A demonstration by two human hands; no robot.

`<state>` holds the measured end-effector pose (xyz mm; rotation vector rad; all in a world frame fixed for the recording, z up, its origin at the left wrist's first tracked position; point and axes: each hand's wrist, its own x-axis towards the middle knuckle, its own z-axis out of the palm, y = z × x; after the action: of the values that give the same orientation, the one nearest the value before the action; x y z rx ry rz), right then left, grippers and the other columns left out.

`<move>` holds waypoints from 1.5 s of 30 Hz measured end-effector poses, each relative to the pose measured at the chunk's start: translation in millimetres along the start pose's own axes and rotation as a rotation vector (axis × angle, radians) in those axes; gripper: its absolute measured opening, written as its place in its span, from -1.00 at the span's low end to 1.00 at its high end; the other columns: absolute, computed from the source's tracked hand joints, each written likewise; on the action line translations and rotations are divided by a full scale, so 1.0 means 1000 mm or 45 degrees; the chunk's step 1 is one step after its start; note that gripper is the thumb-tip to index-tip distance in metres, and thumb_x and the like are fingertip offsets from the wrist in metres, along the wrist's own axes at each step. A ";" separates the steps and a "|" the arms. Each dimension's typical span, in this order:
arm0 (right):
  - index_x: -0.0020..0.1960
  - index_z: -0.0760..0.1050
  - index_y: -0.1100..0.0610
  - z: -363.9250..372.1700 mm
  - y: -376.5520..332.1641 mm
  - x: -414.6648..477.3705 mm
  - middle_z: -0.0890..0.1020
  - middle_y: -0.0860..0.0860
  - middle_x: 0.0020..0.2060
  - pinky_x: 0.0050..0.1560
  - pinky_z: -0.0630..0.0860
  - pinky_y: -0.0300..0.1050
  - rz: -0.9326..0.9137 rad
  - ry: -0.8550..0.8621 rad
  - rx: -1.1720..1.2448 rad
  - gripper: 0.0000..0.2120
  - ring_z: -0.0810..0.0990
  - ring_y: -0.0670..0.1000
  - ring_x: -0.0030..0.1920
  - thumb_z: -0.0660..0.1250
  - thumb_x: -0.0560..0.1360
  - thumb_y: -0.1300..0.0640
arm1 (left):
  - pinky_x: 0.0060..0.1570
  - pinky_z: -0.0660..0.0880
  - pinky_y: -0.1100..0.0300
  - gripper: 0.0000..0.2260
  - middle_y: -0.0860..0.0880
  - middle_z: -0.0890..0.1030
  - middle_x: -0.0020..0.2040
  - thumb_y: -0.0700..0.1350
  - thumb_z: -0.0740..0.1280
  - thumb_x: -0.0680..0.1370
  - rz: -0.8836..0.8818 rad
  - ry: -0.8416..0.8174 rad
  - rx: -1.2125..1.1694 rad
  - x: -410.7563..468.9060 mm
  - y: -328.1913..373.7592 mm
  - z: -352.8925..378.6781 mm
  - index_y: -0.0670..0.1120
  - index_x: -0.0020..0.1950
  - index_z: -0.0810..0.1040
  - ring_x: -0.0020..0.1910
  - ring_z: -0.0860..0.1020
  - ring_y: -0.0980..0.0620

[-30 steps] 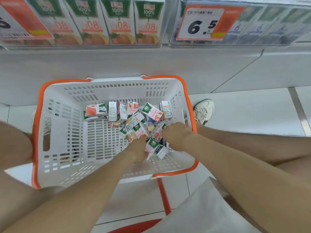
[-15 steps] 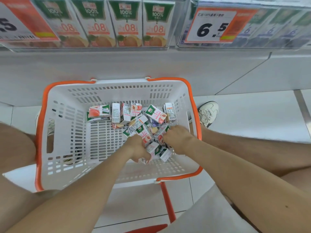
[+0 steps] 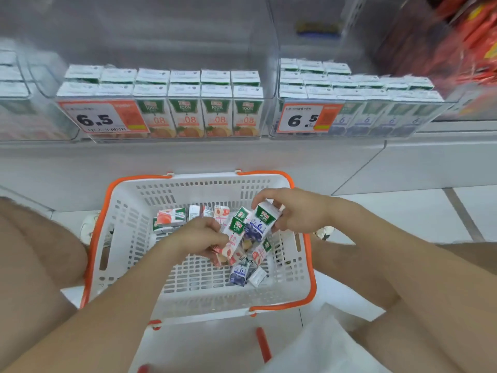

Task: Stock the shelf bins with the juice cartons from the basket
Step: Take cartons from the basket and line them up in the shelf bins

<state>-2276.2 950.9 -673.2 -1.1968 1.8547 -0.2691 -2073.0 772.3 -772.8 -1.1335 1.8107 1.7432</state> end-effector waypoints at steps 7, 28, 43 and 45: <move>0.24 0.52 -0.11 -0.030 -0.033 -0.039 0.58 0.11 0.11 0.02 0.71 -0.02 -0.129 0.334 0.375 -0.50 0.73 0.10 -0.02 0.42 0.52 0.43 | -0.05 0.68 -0.02 -0.68 -0.10 0.69 -0.01 -0.41 0.42 0.49 0.299 0.016 -0.132 -0.044 0.045 -0.013 -0.16 0.18 0.49 -0.17 0.64 -0.06; 0.42 0.40 0.12 -0.196 -0.031 -0.093 0.50 0.20 0.22 0.10 0.48 0.13 0.132 1.592 -0.257 -0.57 0.53 0.29 0.09 0.30 0.58 0.34 | 0.17 0.53 0.00 -0.75 0.23 0.64 0.09 0.09 0.48 0.58 1.557 0.657 0.691 -0.118 0.234 -0.010 0.12 0.18 0.51 0.13 0.60 0.15; 0.59 0.39 0.03 -0.230 0.021 -0.042 0.46 0.14 0.52 0.51 0.37 0.09 0.495 0.855 -0.472 -0.39 0.43 0.25 0.49 0.14 0.55 0.30 | -0.08 0.63 0.12 -0.80 0.14 0.69 0.05 0.03 0.51 0.58 1.318 0.620 0.074 -0.080 0.248 0.003 0.10 0.15 0.57 -0.07 0.66 0.08; 0.58 0.39 0.02 -0.227 0.009 -0.044 0.49 0.15 0.50 0.52 0.34 0.15 0.510 0.933 -0.492 -0.44 0.43 0.28 0.48 0.15 0.59 0.26 | -0.05 0.64 0.11 -0.80 0.12 0.71 0.05 0.01 0.51 0.58 1.265 0.589 0.026 -0.083 0.250 -0.001 0.09 0.16 0.61 -0.07 0.67 0.07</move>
<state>-2449.9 931.3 -521.8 -1.0026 2.8399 -0.1288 -2212.3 770.6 -549.3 -0.6670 3.0162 2.0075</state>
